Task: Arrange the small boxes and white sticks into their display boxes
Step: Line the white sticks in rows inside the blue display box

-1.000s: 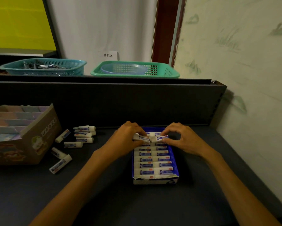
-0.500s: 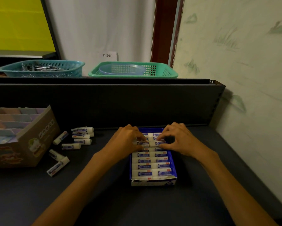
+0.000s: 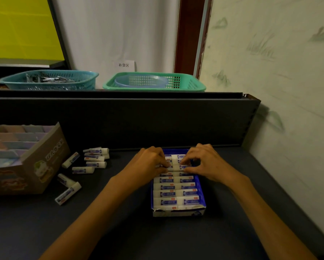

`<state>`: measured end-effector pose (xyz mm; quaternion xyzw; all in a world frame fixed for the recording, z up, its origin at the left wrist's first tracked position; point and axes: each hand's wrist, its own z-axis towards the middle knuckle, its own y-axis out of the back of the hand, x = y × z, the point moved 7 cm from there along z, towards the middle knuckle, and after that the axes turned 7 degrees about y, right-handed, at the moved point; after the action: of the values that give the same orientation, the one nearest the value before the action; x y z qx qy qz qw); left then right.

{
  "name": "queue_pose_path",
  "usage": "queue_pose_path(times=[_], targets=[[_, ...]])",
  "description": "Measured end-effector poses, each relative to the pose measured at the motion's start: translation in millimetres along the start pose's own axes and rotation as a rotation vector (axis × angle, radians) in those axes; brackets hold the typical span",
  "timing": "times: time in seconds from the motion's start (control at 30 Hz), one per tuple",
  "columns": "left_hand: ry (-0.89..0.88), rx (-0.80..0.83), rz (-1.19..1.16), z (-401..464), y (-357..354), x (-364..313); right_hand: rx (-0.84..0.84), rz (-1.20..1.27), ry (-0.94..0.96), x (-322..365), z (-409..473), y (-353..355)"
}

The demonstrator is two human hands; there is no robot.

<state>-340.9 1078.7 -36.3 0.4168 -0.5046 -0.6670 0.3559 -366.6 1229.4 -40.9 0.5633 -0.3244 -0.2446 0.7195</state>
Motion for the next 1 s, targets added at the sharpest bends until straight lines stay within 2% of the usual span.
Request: queue_pose_path(times=[0.3,0.4,0.6,0.83,1.0], targets=[[-0.007,-0.016,0.001,-8.2,2.9,1.7,0.028,-0.019,-0.016,9.4,4.1,5.1],[0.021,-0.077,-0.024,-17.8,14.2,13.0,-0.009,0.045,-0.006,23.0,11.9,8.8],[0.174,-0.137,0.001,-53.0,44.1,63.6,-0.043,0.148,0.1,74.3,43.2,5.9],[0.372,-0.144,-0.045,-122.3,58.2,136.5,0.008,0.131,0.207,140.3,87.2,-19.2],[0.448,-0.06,-0.034,-156.9,62.7,173.3,0.032,0.111,0.248,175.9,112.3,-33.0]])
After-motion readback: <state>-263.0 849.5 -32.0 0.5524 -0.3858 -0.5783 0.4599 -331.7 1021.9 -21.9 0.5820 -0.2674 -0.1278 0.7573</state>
